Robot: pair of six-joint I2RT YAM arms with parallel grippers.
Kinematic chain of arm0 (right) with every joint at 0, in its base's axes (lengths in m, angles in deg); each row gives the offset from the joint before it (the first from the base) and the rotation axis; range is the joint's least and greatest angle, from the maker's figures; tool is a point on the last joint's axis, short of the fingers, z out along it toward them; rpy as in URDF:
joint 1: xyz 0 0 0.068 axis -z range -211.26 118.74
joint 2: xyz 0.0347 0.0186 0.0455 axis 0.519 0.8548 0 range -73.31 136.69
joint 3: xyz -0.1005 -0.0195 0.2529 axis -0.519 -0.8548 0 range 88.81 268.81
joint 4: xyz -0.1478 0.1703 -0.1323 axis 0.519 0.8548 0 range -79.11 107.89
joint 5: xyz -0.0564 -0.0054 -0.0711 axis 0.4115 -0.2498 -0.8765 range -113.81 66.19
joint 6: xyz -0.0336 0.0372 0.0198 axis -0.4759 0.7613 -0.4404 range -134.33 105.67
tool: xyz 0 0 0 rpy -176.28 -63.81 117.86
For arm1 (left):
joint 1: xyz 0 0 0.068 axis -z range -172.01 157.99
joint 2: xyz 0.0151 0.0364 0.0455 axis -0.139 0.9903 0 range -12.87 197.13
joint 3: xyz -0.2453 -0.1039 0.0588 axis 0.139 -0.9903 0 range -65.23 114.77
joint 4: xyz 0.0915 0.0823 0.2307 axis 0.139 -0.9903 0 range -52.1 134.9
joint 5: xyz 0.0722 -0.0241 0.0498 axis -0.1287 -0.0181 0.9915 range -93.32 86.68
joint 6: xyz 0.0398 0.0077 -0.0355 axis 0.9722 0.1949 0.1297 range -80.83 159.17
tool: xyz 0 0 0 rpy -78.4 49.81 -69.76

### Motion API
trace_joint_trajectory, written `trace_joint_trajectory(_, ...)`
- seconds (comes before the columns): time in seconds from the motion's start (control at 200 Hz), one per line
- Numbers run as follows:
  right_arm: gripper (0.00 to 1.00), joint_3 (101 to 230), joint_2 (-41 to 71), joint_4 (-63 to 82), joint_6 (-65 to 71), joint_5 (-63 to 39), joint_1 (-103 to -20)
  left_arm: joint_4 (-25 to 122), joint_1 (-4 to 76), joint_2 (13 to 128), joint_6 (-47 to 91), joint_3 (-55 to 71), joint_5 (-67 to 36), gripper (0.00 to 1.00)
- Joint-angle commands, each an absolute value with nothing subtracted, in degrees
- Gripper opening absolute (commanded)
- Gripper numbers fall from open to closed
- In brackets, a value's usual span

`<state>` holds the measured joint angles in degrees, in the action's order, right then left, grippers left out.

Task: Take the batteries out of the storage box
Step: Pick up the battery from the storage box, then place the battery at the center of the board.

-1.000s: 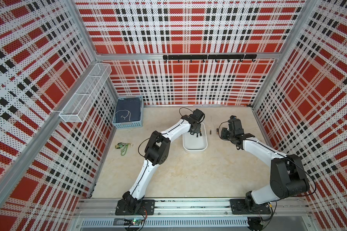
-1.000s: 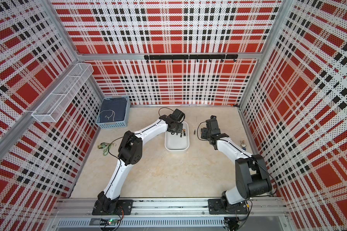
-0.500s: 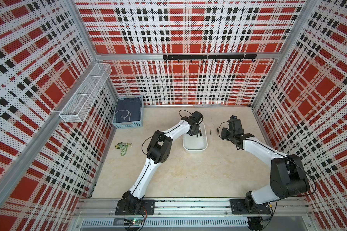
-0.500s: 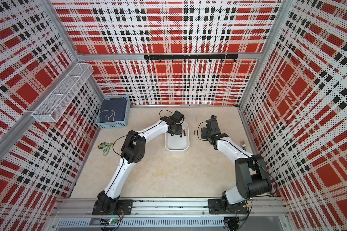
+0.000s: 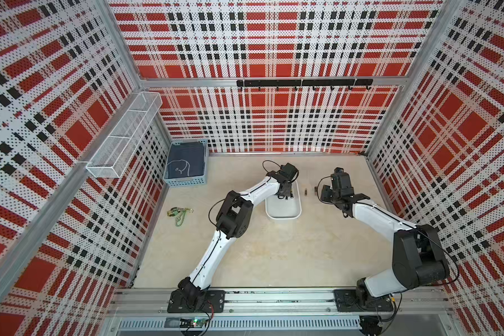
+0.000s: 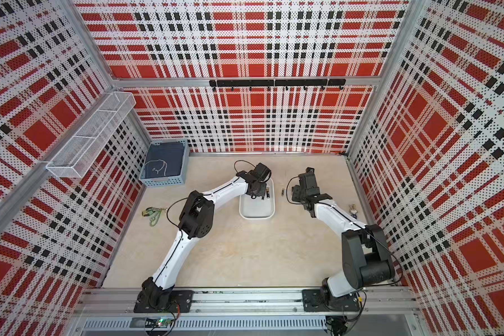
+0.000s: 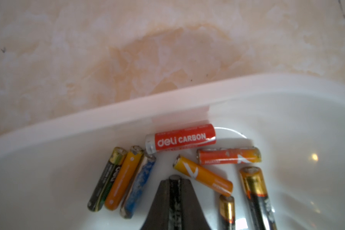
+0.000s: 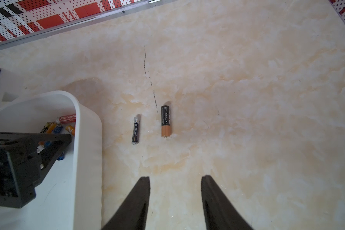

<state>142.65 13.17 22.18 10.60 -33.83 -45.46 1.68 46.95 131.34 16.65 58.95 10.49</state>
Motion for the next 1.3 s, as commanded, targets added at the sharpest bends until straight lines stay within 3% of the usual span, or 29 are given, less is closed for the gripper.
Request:
trace_joint_trajectory(0.0,0.49,144.2,12.3,22.8,10.4,-34.7,-46.0,-2.3,47.6,134.3,15.8,59.0,10.7,0.07)
trace_joint_trajectory(0.165,0.49,144.2,12.5,22.8,10.6,-34.4,-46.0,-2.4,48.0,131.1,15.7,58.8,11.2,0.00)
trace_joint_trajectory(0.852,0.49,146.3,13.8,23.2,10.1,-35.2,-48.2,-4.7,46.6,115.8,14.3,55.4,12.1,0.00)
trace_joint_trajectory(1.293,0.49,149.0,16.7,22.0,9.0,-32.9,-51.1,3.1,34.2,102.8,15.8,30.4,14.6,0.00)
